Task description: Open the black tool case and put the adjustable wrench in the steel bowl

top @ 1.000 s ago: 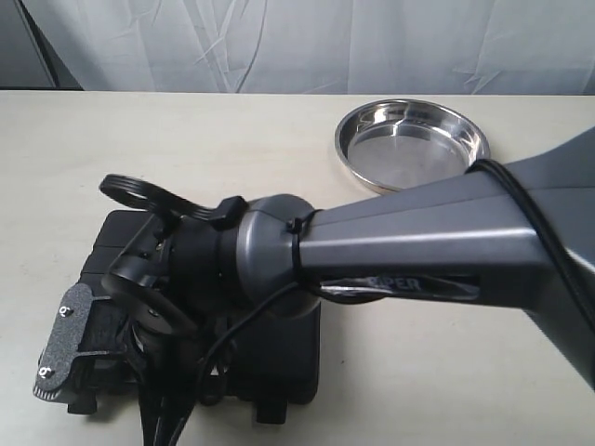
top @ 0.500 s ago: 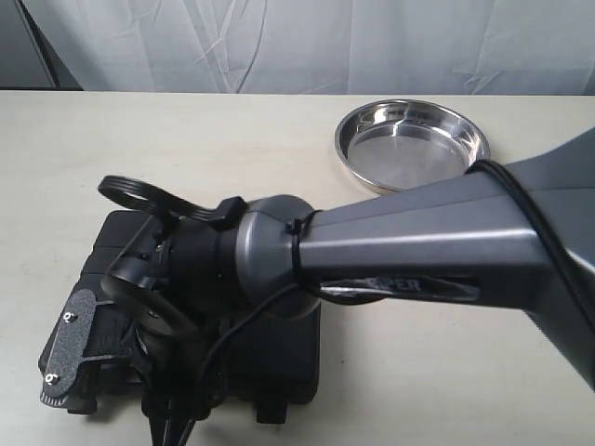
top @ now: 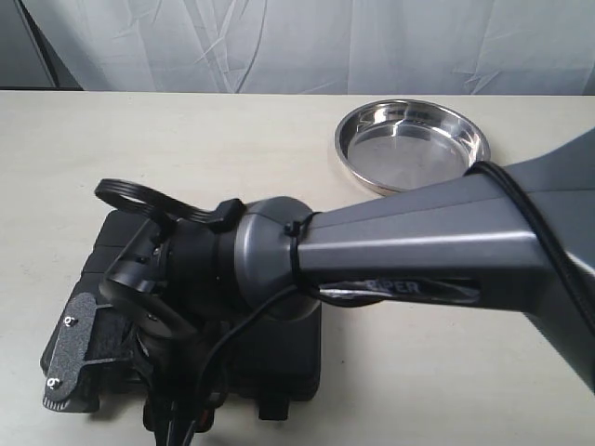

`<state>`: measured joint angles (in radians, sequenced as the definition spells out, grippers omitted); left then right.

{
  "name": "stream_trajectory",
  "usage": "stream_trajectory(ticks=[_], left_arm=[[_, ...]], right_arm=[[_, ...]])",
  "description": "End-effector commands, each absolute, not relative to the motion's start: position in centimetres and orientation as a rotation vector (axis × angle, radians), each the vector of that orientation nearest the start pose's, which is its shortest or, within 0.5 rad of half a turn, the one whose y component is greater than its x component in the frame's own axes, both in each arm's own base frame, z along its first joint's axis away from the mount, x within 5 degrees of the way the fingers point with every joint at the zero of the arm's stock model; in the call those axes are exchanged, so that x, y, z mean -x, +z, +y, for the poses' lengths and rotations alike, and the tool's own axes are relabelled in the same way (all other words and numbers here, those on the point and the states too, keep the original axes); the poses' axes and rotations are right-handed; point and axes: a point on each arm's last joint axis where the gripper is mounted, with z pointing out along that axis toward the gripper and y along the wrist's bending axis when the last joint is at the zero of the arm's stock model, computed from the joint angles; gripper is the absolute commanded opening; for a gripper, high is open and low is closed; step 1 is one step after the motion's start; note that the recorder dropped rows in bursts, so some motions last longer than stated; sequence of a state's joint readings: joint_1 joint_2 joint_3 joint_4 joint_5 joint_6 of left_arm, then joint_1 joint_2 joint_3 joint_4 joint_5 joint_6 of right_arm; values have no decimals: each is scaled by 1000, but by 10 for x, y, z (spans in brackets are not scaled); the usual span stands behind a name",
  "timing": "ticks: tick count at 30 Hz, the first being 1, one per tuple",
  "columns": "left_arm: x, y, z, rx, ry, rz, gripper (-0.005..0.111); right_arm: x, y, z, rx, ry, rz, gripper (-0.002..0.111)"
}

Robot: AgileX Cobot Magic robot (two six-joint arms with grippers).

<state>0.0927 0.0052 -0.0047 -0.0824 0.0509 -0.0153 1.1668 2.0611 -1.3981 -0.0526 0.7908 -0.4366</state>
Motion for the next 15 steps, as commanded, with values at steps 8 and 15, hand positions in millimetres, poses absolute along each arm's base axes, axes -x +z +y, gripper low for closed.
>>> stream_trajectory(ticks=[8,15], left_arm=[[-56,209,5,140,-12,1528,0],[-56,209,5,140,-12,1528,0]], right_arm=[[-174,154,367,2137,-127,1958,61],[-174,166,366,2117,-120,1935,61]])
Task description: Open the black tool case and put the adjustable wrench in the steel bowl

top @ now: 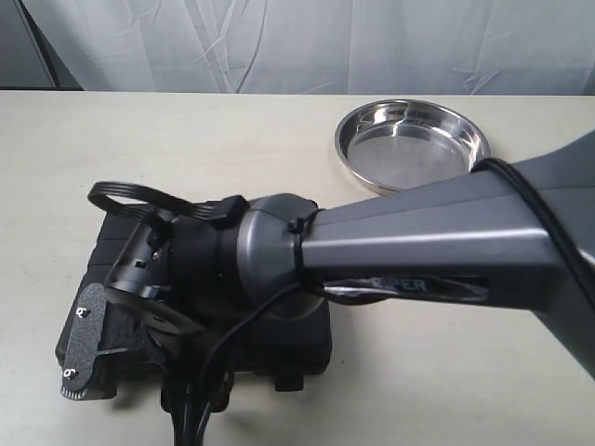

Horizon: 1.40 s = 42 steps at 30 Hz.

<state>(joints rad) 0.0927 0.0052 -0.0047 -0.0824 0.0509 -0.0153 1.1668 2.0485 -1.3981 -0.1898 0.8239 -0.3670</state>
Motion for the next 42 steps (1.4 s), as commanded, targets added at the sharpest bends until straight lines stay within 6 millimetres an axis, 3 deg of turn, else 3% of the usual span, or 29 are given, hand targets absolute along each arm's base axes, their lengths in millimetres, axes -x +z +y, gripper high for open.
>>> stream_trajectory(ticks=[1,8,10,12,15,26,28,31,32,35,40,42], left_arm=[[-56,209,5,140,-12,1528,0],[-56,209,5,140,-12,1528,0],[-56,209,5,140,-12,1528,0],[-56,209,5,140,-12,1528,0],[-56,209,5,140,-12,1528,0],[-56,209,5,140,-12,1528,0],[-56,209,5,140,-12,1528,0],[-56,209,5,140,-12,1528,0],[-56,209,5,140,-12,1528,0],[-56,209,5,140,-12,1528,0],[-56,209,5,140,-12,1528,0],[-56,209,5,140,-12,1528,0]], right_arm=[[-175,166,366,2115,-118,1930,61],[-181,166,365,2090,-108,1942,61],[-182,166,364,2093,-118,1935,56],[-183,166,364,2099,-135,1923,40],[-183,168,363,2099,-148,1917,1],[-176,166,366,2052,-4,2018,3],[-179,166,366,2041,-3,2022,16],[-180,166,365,2040,-5,2020,51],[-180,166,366,2038,-2,2017,57],[-180,165,367,2034,2,2012,51],[-181,153,368,2055,-13,2027,29],[-181,146,368,2067,-21,2037,28]])
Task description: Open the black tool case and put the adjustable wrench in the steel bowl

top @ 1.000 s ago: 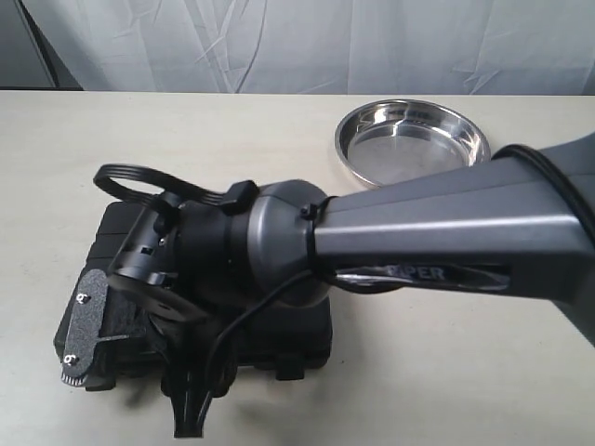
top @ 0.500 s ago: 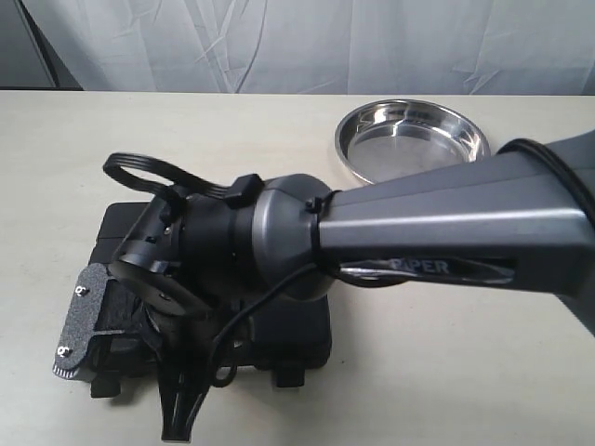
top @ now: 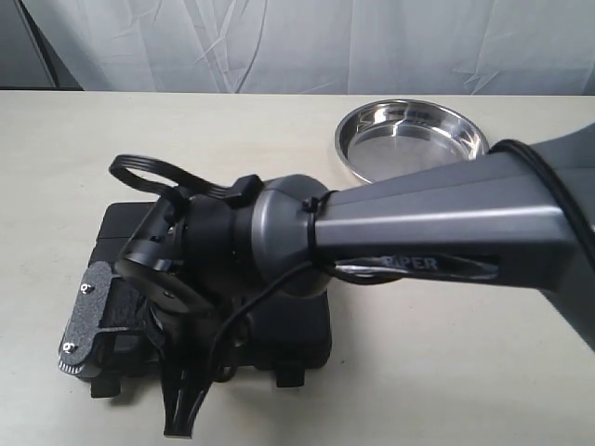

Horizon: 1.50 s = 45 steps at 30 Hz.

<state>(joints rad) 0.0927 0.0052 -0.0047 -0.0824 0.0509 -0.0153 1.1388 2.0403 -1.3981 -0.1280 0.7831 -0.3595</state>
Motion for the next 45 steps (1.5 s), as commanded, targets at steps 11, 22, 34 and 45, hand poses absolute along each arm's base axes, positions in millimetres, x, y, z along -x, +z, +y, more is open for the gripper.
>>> stream_trajectory(ticks=[11,22,34,45], left_arm=[[-56,209,5,140,-12,1528,0],[-56,209,5,140,-12,1528,0],[-56,209,5,140,-12,1528,0],[-56,209,5,140,-12,1528,0]], right_arm=[[-182,139,368,2095,-53,2029,4],[-182,159,366,2066,-36,1998,0],[-180,171,364,2042,-18,2005,0],[-178,152,368,2043,22,2065,0]])
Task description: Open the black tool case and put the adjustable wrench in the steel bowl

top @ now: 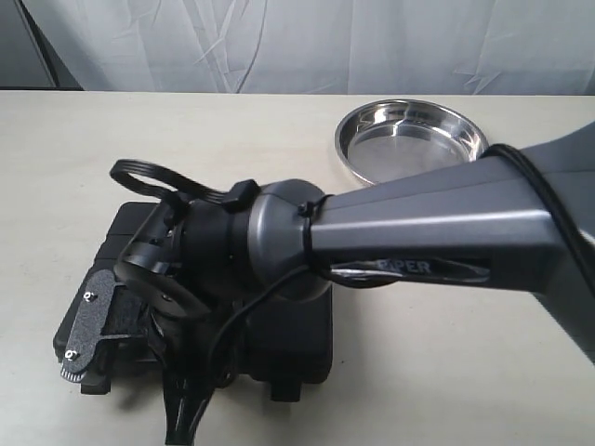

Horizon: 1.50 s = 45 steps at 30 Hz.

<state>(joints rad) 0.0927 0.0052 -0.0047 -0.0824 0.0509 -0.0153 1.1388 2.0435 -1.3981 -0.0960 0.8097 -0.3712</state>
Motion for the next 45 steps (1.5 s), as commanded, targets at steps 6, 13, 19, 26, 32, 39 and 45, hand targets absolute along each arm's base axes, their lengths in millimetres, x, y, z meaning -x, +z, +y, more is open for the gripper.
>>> stream_trajectory(ticks=[6,13,19,26,32,39,45], left_arm=[[-56,209,5,140,-12,1528,0],[-56,209,5,140,-12,1526,0],[-56,209,5,140,-12,1526,0],[-56,209,5,140,-12,1526,0],[-56,209,5,140,-12,1526,0],[-56,209,5,140,-12,1526,0],[-56,209,5,140,-12,1526,0]], right_arm=[[-179,142,369,2059,11,2080,0],[-179,143,370,2048,22,2071,18],[-179,143,369,2057,7,2065,30],[-179,146,368,2063,3,2061,-1],[-178,168,365,2037,13,2034,-1],[-178,165,366,2034,25,2042,-1],[-179,152,368,2050,15,2055,-1]])
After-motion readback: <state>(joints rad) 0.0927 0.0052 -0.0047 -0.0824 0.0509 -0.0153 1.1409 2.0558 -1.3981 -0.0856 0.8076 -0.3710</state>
